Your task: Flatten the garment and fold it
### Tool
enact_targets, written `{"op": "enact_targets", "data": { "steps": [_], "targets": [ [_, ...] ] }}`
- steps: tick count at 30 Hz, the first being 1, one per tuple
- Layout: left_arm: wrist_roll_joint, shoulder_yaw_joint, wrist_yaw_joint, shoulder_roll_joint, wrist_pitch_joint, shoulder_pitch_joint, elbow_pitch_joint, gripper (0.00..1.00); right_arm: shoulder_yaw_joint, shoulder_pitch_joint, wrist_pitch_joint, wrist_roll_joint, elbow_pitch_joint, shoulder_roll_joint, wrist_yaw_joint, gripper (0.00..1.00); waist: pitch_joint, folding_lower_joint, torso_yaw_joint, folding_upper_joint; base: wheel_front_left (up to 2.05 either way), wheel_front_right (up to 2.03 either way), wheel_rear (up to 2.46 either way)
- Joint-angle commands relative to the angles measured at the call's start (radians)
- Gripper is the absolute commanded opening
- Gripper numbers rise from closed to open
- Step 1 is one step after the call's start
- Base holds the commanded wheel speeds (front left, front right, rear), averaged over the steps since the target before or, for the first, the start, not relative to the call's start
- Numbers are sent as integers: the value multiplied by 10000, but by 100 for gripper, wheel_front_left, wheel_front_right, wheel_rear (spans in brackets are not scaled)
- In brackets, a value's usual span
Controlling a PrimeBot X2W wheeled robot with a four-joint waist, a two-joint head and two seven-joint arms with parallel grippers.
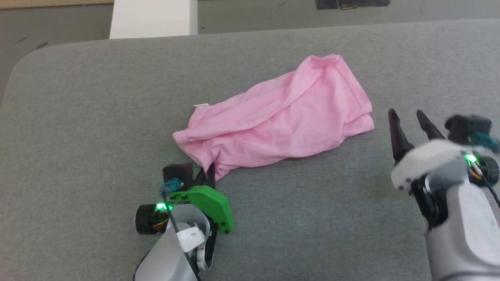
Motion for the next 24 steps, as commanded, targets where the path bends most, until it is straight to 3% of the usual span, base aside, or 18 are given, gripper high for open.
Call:
{"op": "enact_targets", "data": {
  "steps": [1, 8, 12, 13, 14, 15, 16, 19, 24],
  "targets": [
    [-38, -84, -64, -24, 25, -138, 38, 0, -55, -521, 242, -74, 490, 17, -13, 100, 189, 1, 224, 0, 0, 0, 0],
    [-102, -389, -150, -99, 18, -464, -63, 0, -808, -2572, 1654, -610, 3177, 17, -13, 100, 692, 1, 723, 0, 0, 0, 0],
    [-153, -490, -135, -123, -51, -586, -85, 0, -954, -3212, 2684, -1437, 4103, 18, -13, 100, 866, 1, 881, 0, 0, 0, 0],
    [-167, -508, -134, -127, -68, -602, -81, 0, -926, -3276, 2918, -1676, 4236, 18, -13, 86, 877, 1, 900, 0, 0, 0, 0],
    [-187, -525, -131, -131, -88, -613, -72, 0, -895, -3307, 3258, -1958, 4382, 18, -13, 39, 878, 1, 917, 0, 0, 0, 0],
    [-204, -536, -129, -134, -104, -616, -65, 0, -859, -3300, 3561, -2170, 4474, 18, -13, 13, 870, 1, 926, 0, 0, 0, 0],
    [-225, -547, -128, -136, -119, -610, -53, 0, -819, -3256, 3874, -2438, 4507, 18, -13, 0, 845, 1, 927, 0, 0, 0, 0],
    [-281, -544, -126, -121, -129, -559, -35, 0, -715, -3079, 4125, -2464, 4322, 18, -13, 0, 704, 1, 874, 0, 0, 0, 0],
    [-415, -564, -271, 173, 176, -354, -441, 0, -359, -2377, 3644, -1863, 3221, 18, -13, 0, 235, 1, 627, 0, 0, 0, 0]
  ]
}}
